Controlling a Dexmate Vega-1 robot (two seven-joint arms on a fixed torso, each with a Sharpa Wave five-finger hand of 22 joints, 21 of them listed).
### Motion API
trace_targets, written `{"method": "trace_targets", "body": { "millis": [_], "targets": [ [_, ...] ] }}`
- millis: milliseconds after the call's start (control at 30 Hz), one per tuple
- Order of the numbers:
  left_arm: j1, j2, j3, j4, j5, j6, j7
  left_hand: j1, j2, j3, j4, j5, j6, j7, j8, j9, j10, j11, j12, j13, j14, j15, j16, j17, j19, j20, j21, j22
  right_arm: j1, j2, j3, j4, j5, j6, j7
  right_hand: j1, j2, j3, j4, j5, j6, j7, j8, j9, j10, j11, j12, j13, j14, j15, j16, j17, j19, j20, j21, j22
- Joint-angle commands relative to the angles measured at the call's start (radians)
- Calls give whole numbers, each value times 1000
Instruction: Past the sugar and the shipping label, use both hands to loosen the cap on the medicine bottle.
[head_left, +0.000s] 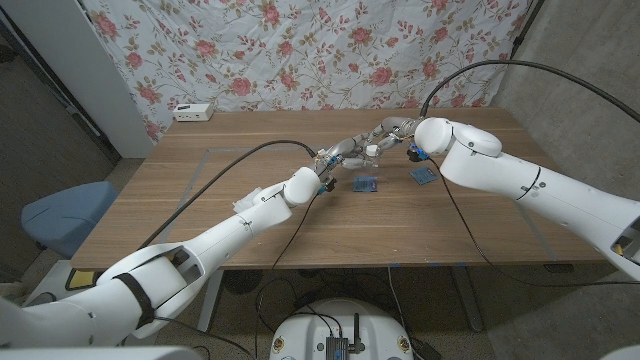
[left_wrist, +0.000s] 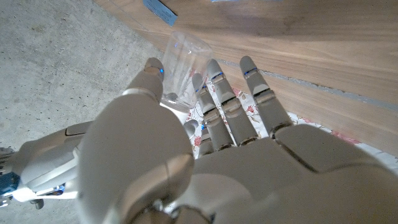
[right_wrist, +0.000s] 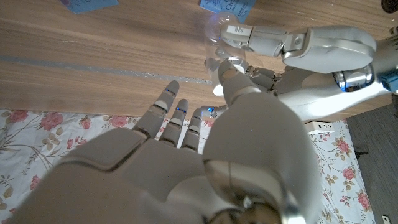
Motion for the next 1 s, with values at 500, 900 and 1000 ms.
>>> {"method": "trace_targets", "body": {
  "millis": [500, 900, 1000],
  "targets": [
    [13, 6, -1, -20, 7, 5, 9, 3, 9, 14, -3, 5, 0, 0, 3, 2, 24, -20, 9, 4, -2, -42, 8, 2, -3, 0, 1, 2, -25, -25, 37, -36, 60, 10, -6, 26, -36, 1, -7, -13, -74, 24, -72, -16, -25, 6, -5, 5, -8, 11, 3, 2, -6, 6, 4, 3],
    [18, 16, -3, -40, 17, 19, 14, 5, 9, 19, -5, 5, -1, 0, 3, 2, 28, -19, 10, 4, 0, -47, 8, 2, -2, -2, 1, 2, -32, -39, 50, -62, 75, -9, -20, 7, -75, -35, -1, -28, -156, 24, -125, -27, -42, 27, -8, 5, -15, 30, -3, -5, -9, 25, 4, 2],
    [17, 18, -3, -44, 21, 22, 14, 6, 9, 20, -6, 5, -1, 0, 3, 2, 29, -18, 10, 4, 0, -47, 8, 2, -2, -4, 1, 2, -36, -44, 56, -68, 80, -10, -26, 3, -79, -40, 1, -29, -173, 25, -135, -28, -44, 28, -8, 5, -17, 36, -5, -6, -10, 28, 4, 2]
  ]
}}
